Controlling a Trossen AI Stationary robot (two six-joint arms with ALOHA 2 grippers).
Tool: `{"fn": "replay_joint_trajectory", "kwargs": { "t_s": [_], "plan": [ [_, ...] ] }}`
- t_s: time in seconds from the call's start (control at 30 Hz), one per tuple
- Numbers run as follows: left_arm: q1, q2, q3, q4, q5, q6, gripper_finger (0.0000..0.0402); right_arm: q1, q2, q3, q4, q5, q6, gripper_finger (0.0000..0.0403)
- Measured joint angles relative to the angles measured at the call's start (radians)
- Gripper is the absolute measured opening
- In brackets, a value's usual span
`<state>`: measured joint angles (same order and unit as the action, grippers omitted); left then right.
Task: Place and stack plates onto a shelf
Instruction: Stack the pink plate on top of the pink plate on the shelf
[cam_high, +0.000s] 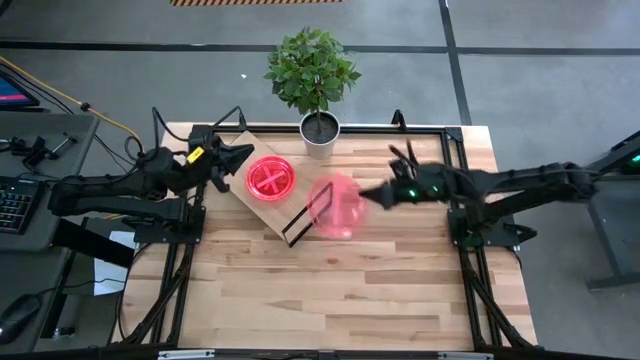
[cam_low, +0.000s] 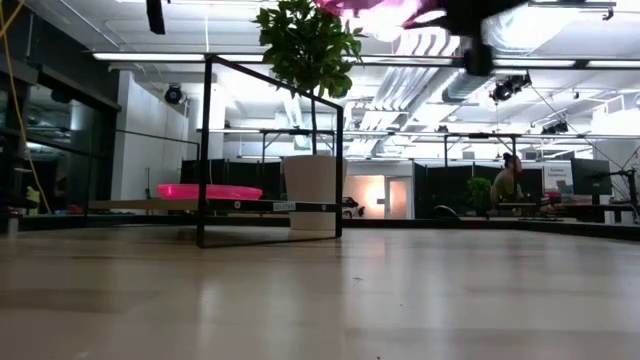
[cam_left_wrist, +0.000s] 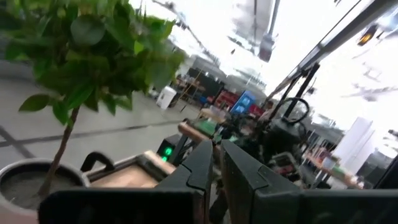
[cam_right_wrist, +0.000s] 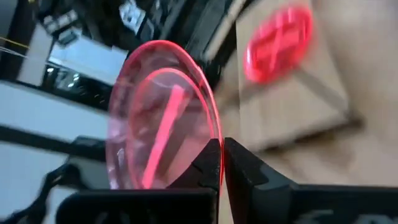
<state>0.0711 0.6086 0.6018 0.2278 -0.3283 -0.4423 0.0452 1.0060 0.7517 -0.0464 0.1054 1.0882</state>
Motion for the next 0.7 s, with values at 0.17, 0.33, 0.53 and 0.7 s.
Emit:
{"fn": "replay_joint_trajectory", "kwargs": {
  "t_s": [0.17,0.33,0.53,0.7],
  "plan": [
    [0.000,0.000,0.000,0.112,0.002,0.014,0.0024,-0.143,0.159,0.195,-0.020,-0.001,-0.173,0.0000],
    [0.000,0.000,0.001,0.183,0.014,0.042,0.0024,-0.255,0.353,0.356,-0.025,0.038,-0.234,0.0000],
    [0.000,0.000,0.001,0.188,0.014,0.043,0.0024,-0.292,0.595,0.512,-0.026,0.125,-0.256,0.0000],
    [0.000,0.000,0.001,0.189,0.015,0.043,0.0024,-0.288,0.754,0.606,-0.025,0.135,-0.252,0.0000]
  ]
}}
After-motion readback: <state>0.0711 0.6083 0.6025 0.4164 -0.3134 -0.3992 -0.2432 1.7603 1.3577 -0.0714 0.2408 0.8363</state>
